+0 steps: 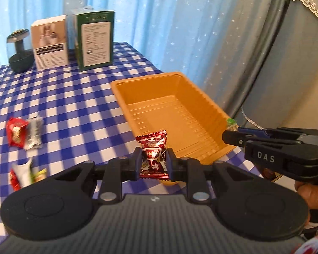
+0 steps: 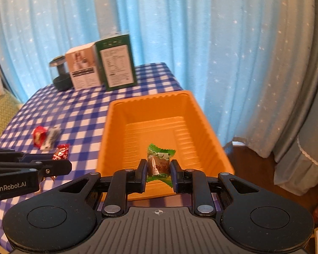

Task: Organize snacks
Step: 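Carry the green candy in the right tool over the orange tray while the left carries the red candy, then open the left tool dropping the red candy in the tray while the right releases the green candy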

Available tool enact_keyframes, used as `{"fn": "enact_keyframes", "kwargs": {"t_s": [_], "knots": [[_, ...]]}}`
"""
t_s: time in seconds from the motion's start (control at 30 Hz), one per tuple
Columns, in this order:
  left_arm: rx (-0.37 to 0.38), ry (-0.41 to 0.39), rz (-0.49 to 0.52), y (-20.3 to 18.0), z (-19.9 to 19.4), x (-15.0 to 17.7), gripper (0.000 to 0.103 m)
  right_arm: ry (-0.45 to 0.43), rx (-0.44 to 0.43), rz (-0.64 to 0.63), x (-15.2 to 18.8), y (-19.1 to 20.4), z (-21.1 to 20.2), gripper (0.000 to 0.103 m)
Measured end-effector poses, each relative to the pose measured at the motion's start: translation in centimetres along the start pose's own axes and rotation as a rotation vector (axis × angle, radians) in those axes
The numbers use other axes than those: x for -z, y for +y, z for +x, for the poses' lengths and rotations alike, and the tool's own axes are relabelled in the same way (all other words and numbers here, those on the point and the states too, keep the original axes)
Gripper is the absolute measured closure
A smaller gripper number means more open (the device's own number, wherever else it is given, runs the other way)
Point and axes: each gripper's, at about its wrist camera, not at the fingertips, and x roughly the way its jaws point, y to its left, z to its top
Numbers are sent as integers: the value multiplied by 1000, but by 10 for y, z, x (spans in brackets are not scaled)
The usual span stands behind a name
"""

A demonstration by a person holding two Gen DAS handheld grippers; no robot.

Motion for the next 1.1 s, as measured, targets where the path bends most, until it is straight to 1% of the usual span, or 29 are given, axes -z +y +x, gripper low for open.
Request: {"fn": "enact_keyframes", "kwargs": {"t_s": [0.2, 0.6, 0.7, 0.73, 0.77, 0.97, 1.1], "knots": [[16, 4, 0, -10, 21, -9, 82, 14, 10, 21, -9, -19, 12, 80], [27, 17, 4, -20, 48, -14, 82, 41, 11, 40, -15, -34, 33, 80], [38, 15, -2, -19, 56, -14, 81, 47, 16, 43, -16, -36, 36, 80], [33, 19, -3, -18, 58, -14, 79, 50, 15, 44, -16, -37, 37, 80], [26, 22, -3, -18, 59, -12, 77, 51, 14, 45, -16, -38, 37, 80], [2, 21, -1, -10, 51, -4, 76, 55, 9, 50, -15, -36, 37, 80], [-9, 31, -21, -3, 45, 2, 75, 55, -2, 50, -14, -33, 37, 80]]}}
